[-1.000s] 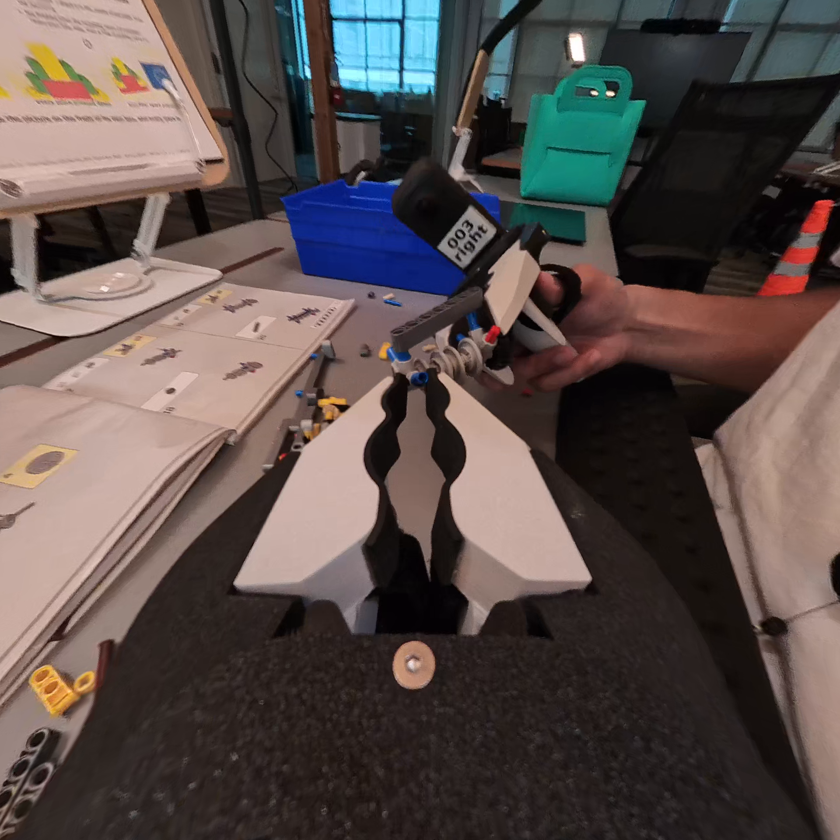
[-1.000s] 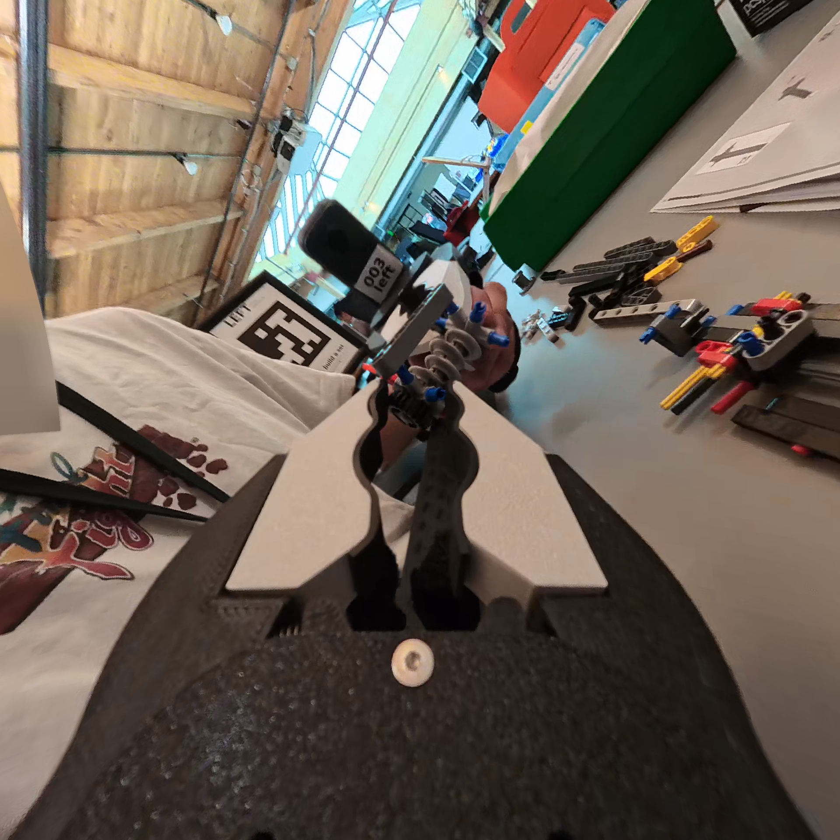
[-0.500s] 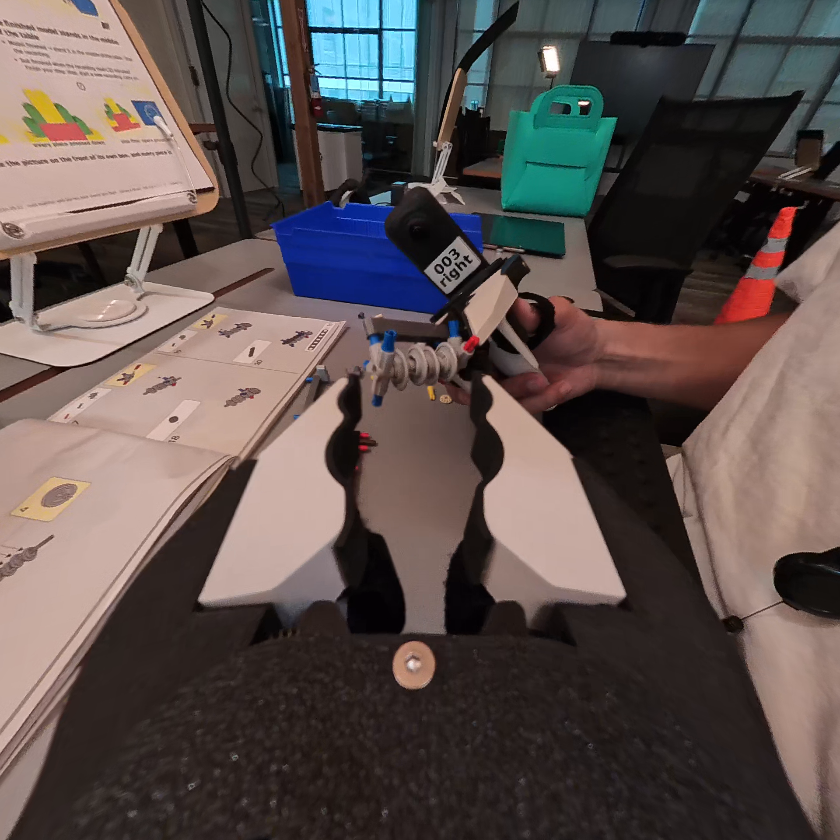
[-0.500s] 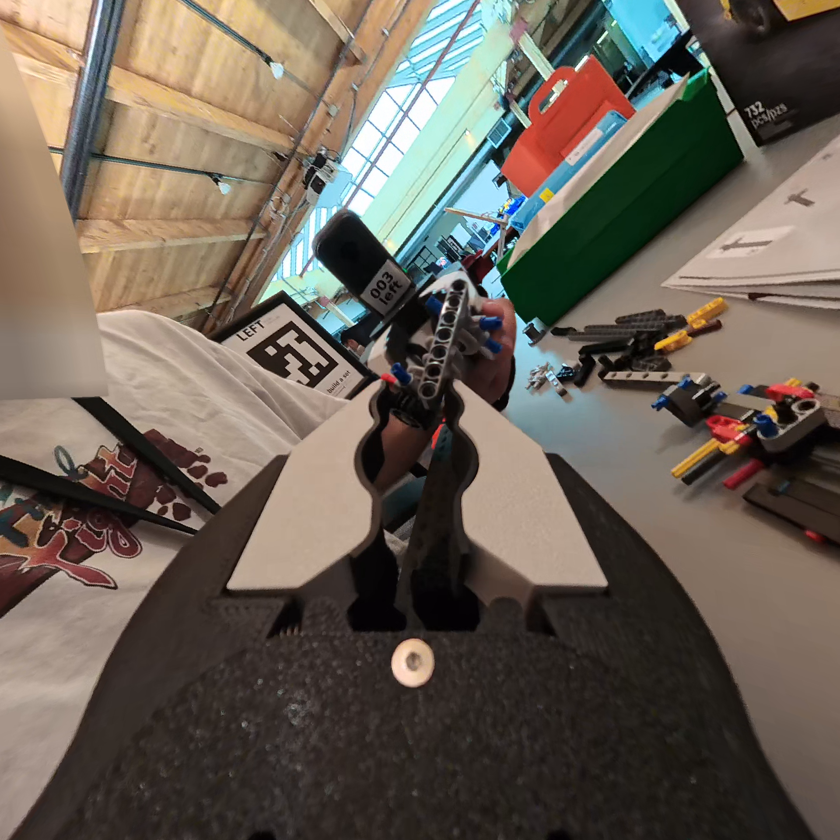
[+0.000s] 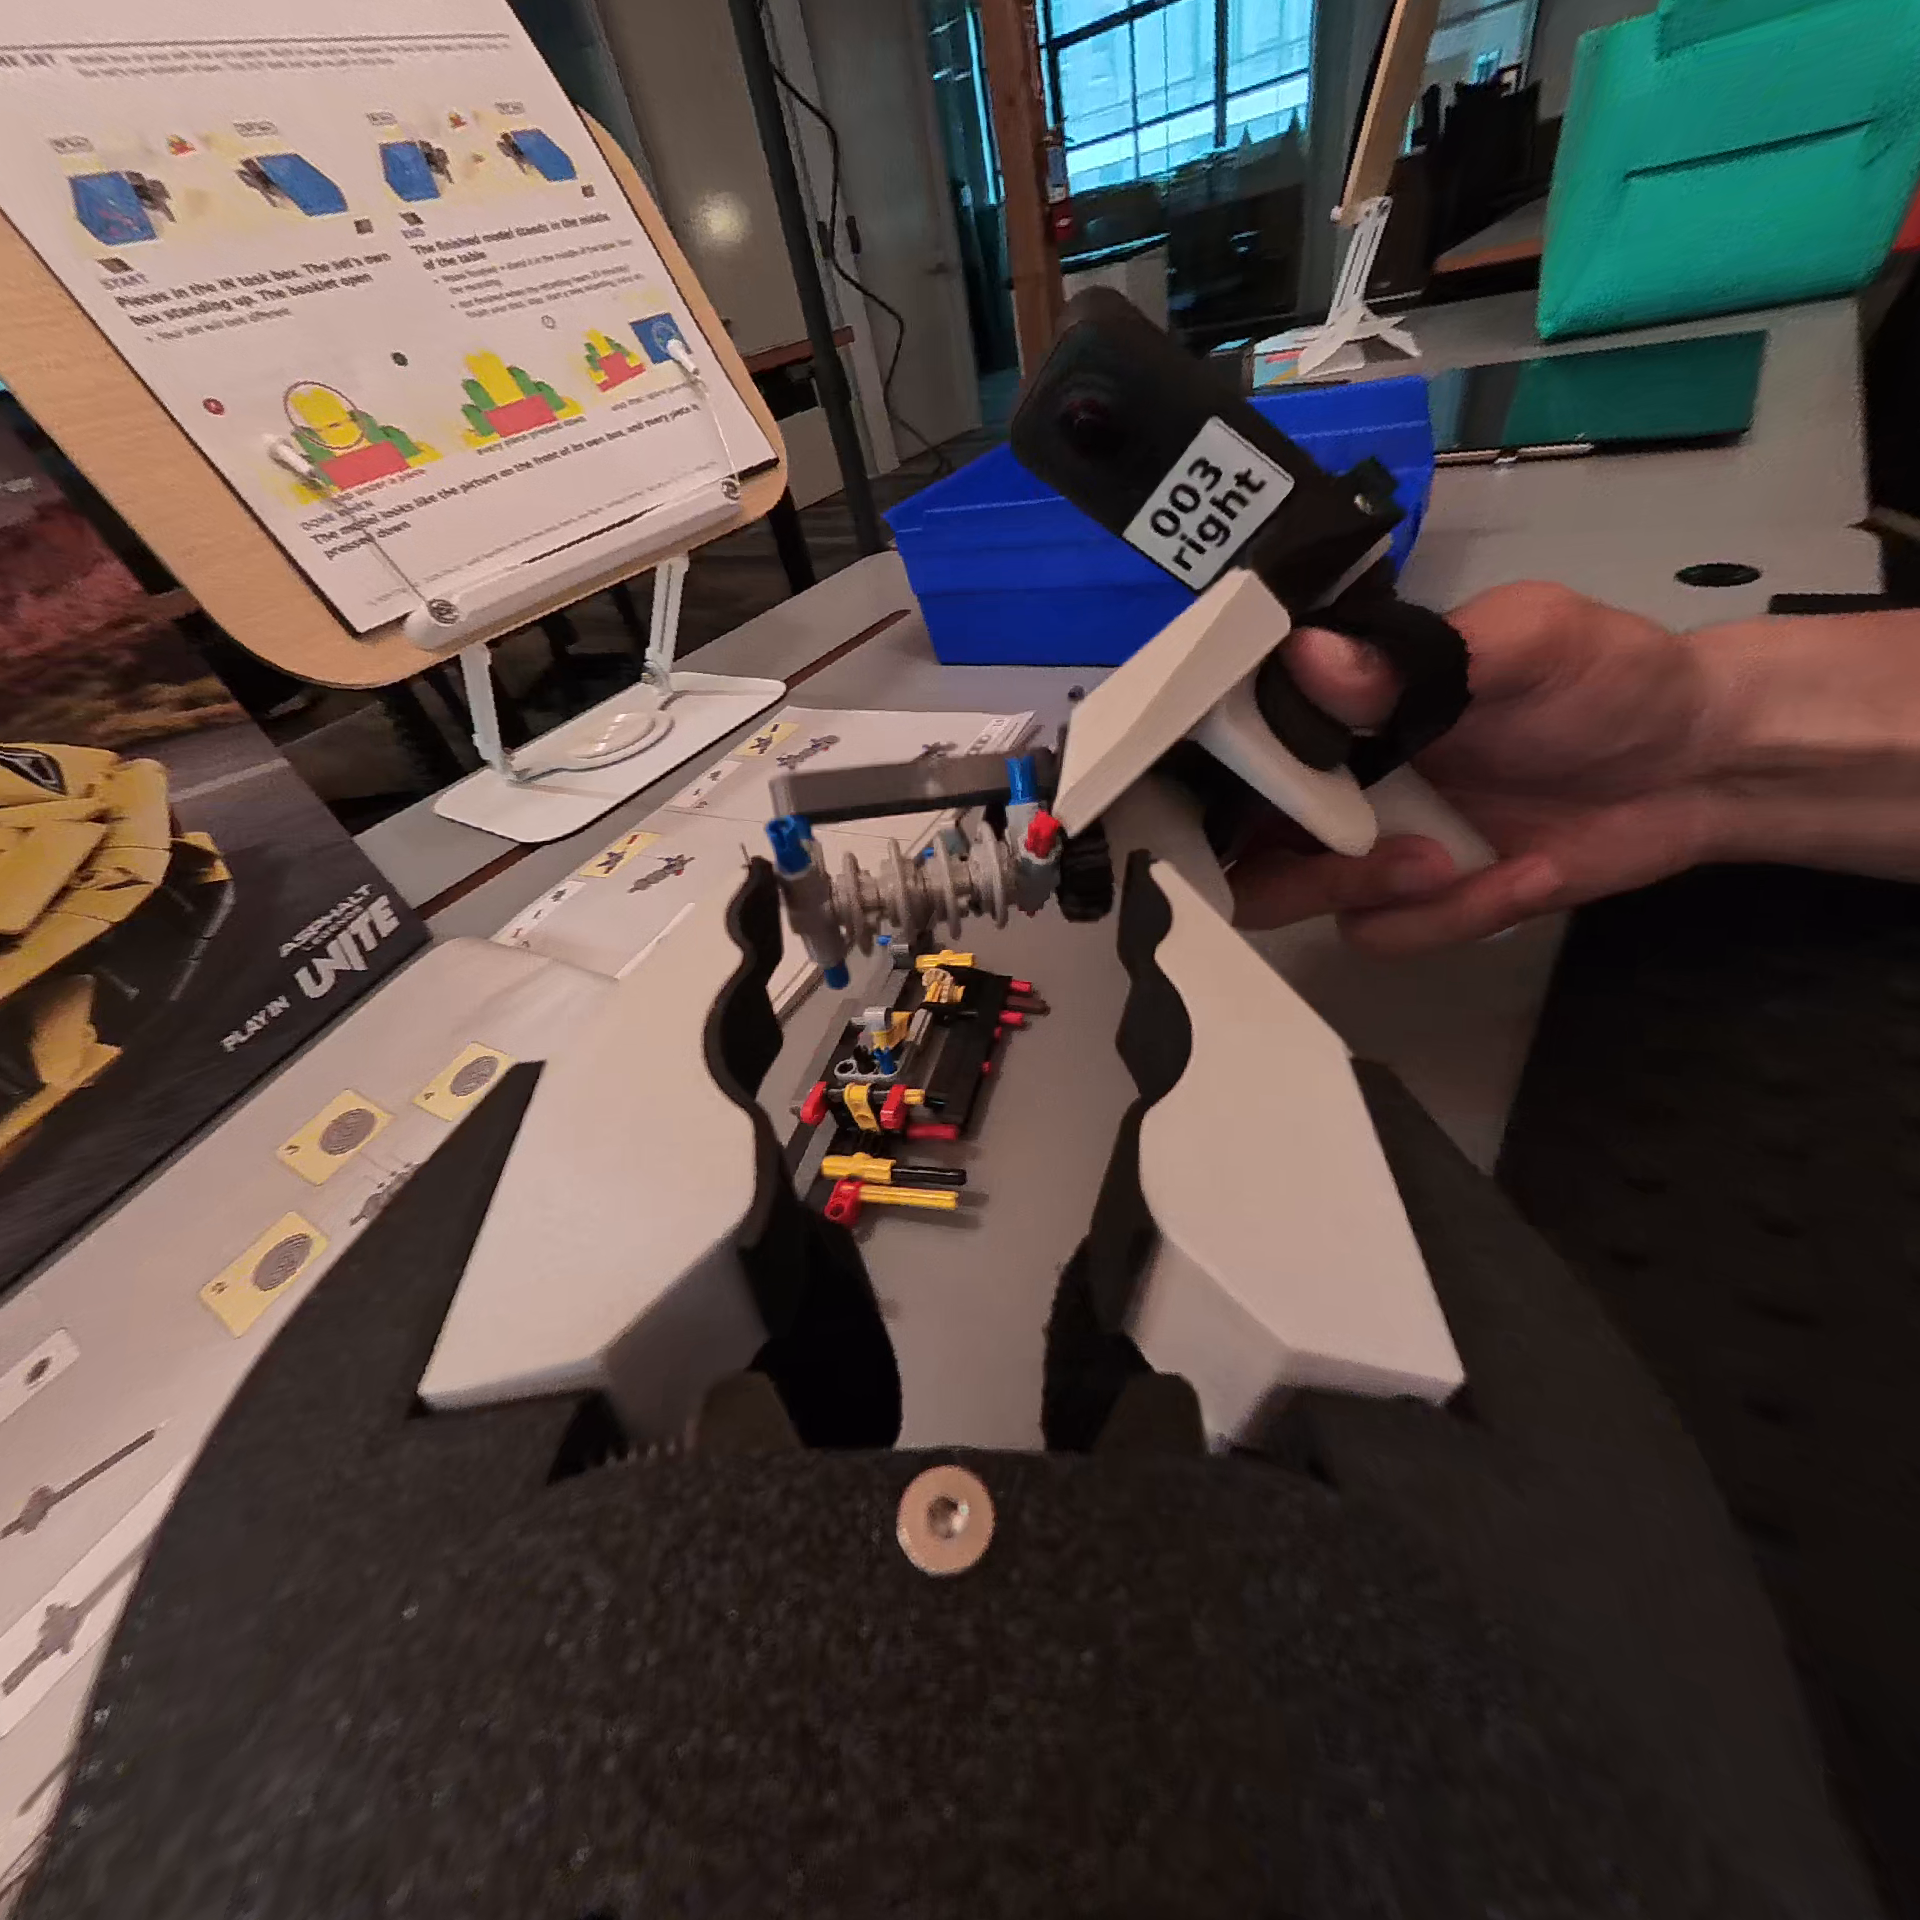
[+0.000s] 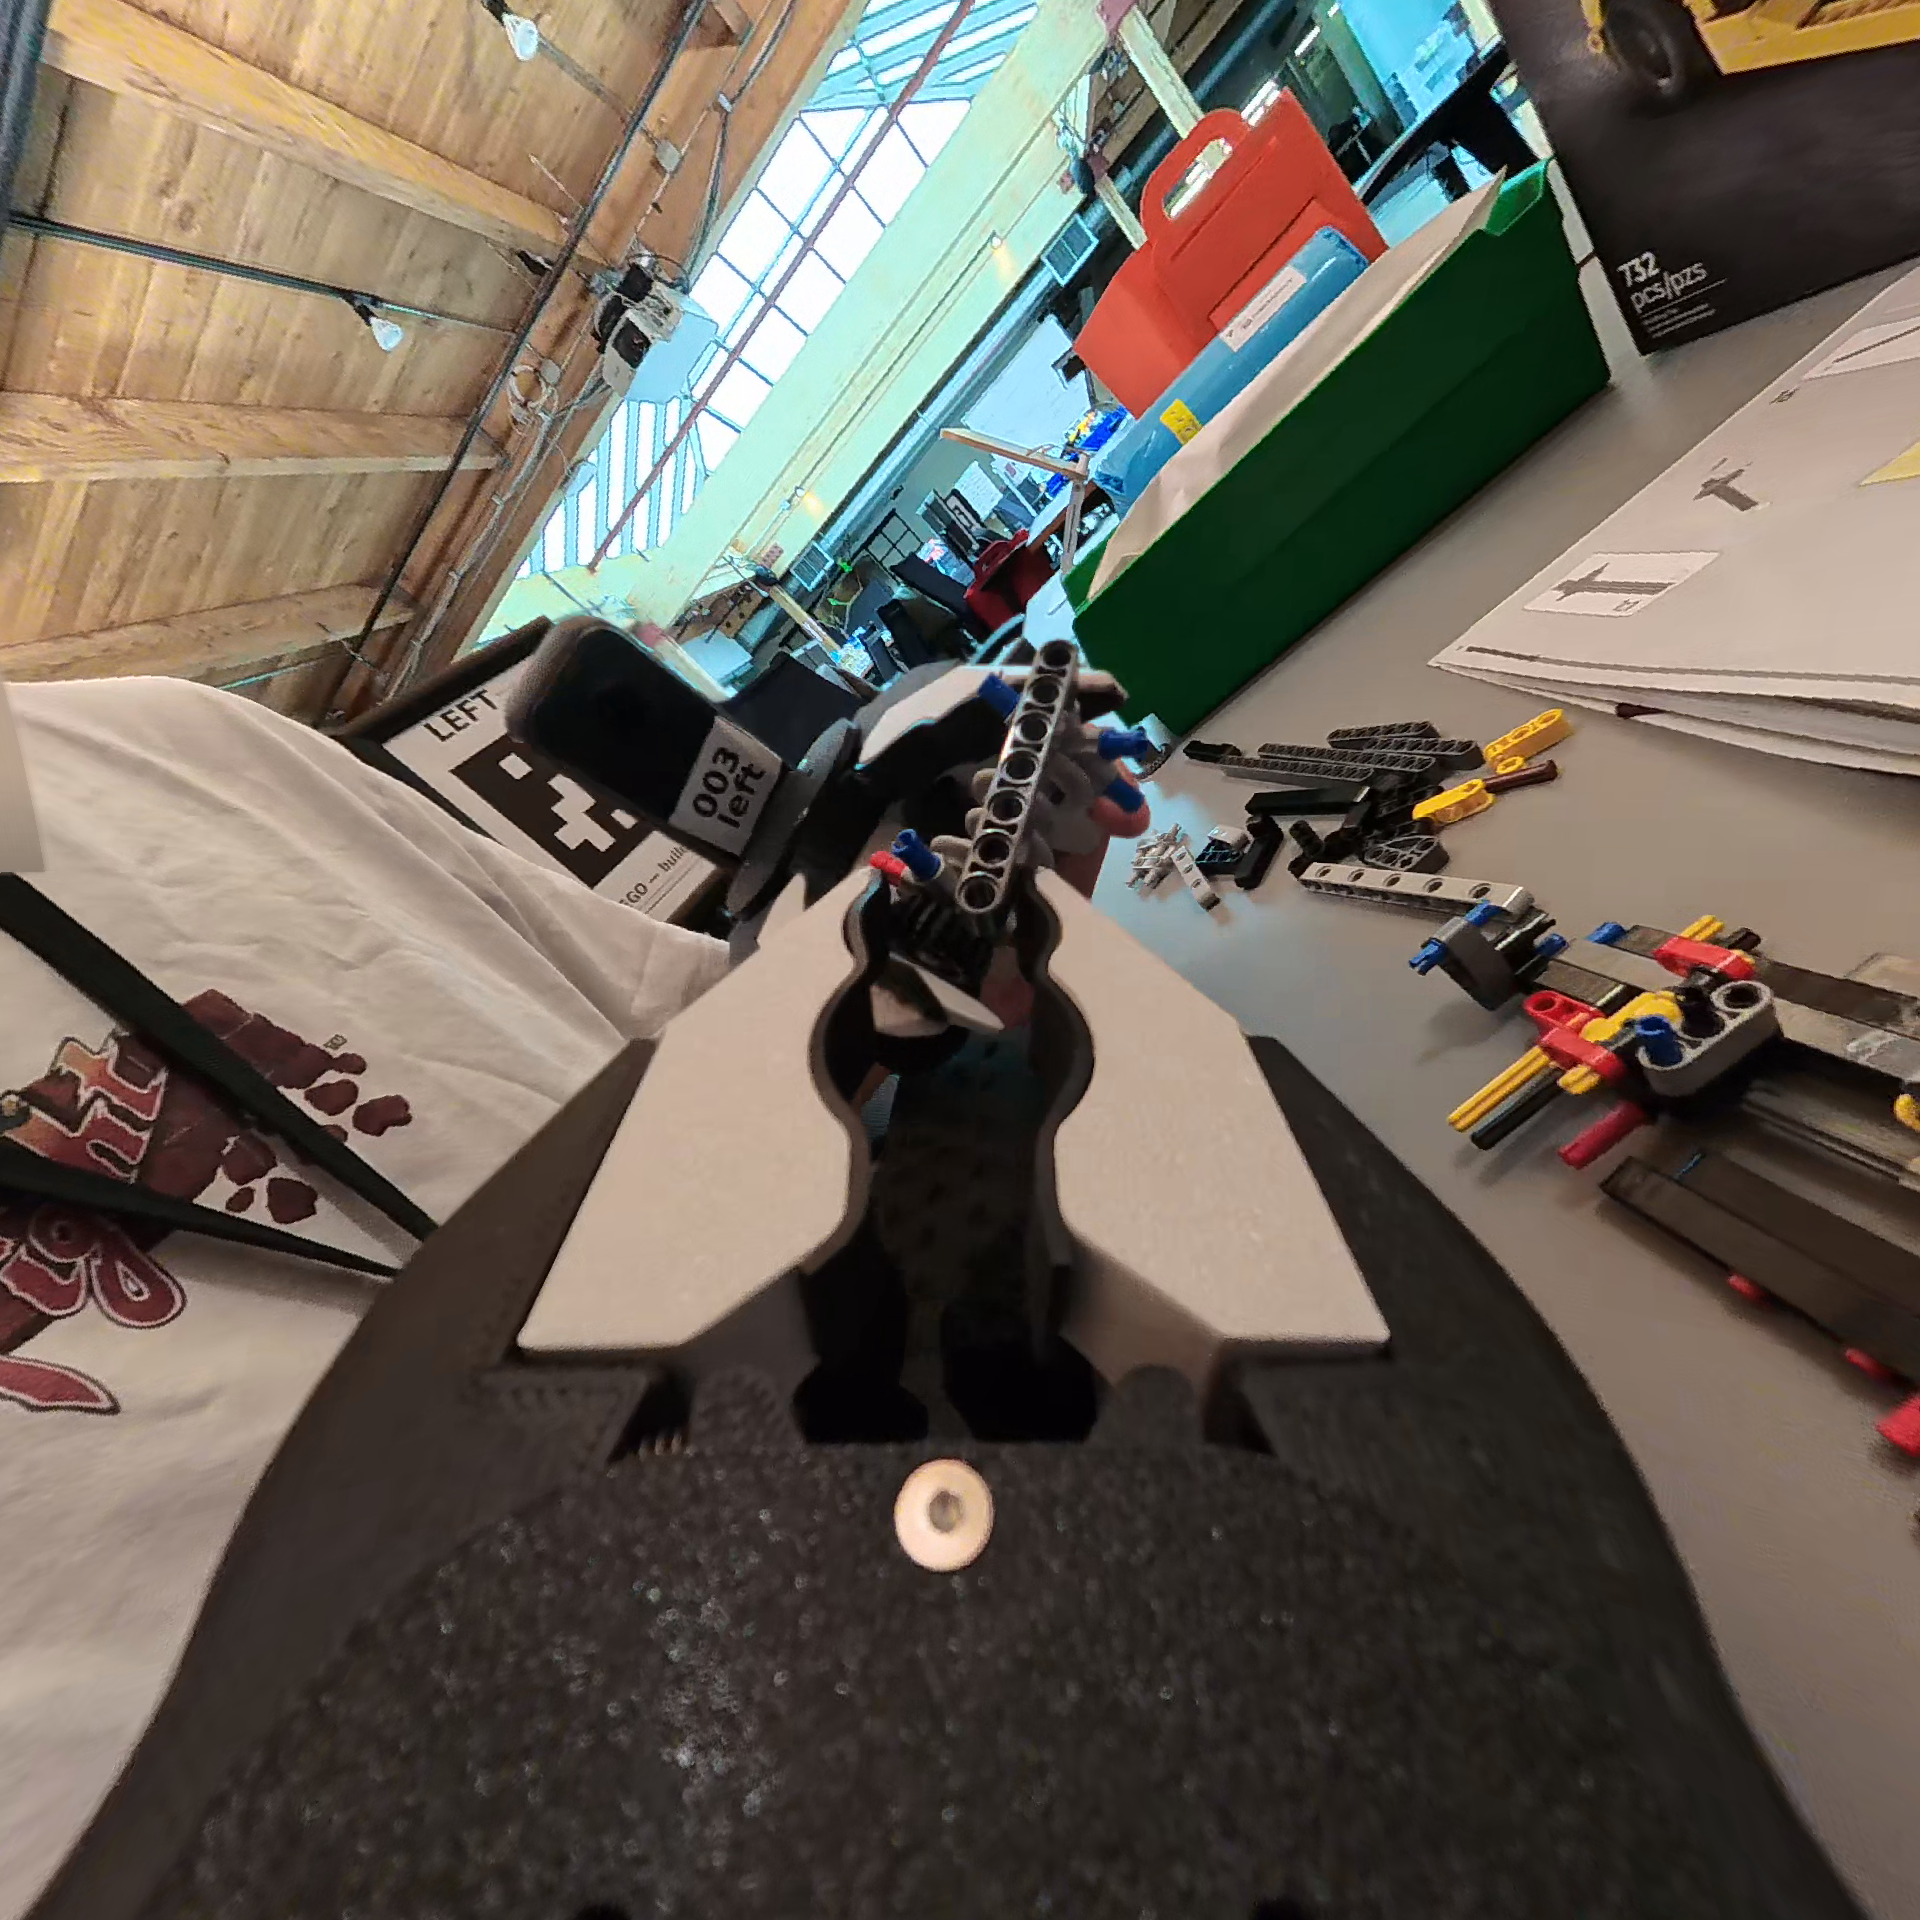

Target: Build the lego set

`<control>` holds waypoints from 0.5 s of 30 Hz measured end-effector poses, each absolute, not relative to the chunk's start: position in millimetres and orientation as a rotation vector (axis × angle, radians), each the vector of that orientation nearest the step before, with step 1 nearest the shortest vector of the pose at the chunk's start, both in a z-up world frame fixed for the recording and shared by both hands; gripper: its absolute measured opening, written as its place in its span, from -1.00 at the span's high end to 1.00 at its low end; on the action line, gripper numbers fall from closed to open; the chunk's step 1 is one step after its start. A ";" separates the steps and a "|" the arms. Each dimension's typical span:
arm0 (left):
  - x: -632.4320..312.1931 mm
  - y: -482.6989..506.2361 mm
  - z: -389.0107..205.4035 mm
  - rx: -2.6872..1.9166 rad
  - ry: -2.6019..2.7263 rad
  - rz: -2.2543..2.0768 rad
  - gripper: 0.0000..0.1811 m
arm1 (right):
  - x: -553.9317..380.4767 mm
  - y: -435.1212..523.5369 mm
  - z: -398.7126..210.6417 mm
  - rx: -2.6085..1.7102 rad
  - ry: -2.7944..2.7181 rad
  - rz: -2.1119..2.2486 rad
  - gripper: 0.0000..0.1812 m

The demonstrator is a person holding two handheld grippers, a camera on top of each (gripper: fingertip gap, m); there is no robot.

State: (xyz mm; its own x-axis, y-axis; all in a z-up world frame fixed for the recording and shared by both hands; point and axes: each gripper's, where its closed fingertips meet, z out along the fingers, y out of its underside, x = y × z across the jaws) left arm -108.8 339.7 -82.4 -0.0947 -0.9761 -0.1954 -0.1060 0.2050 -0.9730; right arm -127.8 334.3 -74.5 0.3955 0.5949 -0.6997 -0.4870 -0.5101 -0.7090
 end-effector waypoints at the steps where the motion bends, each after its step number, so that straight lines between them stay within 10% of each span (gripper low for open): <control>1: -108.8 341.0 -82.3 -1.098 1.437 -1.052 0.31 | -129.1 334.8 -76.8 -1.653 -0.103 1.319 0.76; 15: -110.8 345.5 -92.8 -1.090 1.433 -0.979 0.33 | -135.2 336.3 -81.5 -1.676 -0.105 1.296 0.75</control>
